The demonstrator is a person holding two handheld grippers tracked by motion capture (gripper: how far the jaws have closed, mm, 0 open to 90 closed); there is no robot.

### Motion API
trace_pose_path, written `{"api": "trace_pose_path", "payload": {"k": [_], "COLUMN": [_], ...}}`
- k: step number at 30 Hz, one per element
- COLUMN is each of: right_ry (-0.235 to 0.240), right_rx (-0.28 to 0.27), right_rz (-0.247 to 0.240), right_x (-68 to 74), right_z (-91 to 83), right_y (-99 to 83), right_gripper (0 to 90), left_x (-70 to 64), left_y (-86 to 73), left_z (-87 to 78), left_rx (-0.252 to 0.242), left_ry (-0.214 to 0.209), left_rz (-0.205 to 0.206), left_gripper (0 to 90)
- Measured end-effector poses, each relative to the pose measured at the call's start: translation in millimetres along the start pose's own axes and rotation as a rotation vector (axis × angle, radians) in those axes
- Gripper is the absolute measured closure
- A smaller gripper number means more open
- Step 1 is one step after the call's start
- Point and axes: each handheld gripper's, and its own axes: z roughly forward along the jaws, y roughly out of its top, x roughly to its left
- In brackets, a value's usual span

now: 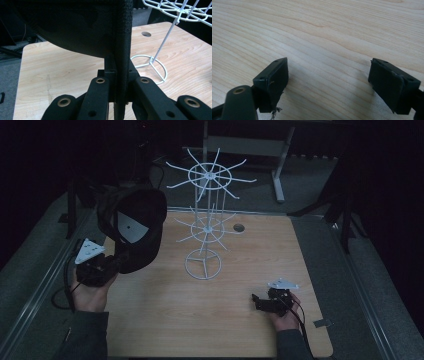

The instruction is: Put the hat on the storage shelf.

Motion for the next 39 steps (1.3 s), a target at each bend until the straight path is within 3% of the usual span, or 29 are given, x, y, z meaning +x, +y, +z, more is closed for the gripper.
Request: {"api": "trace_pose_path", "payload": {"k": [39], "right_ry": [0.0], "right_rx": [0.0], "right_rz": [0.0], "right_x": [0.0], "right_z": [0.0], "right_y": [0.0], "right_gripper": [16.1], "left_x": [-8.2], "left_y": [25.5], "left_z": [-6.4], "left_rx": [-0.055], "left_ry": [0.003], "left_rz": [0.029], "left_gripper": [86.6]}}
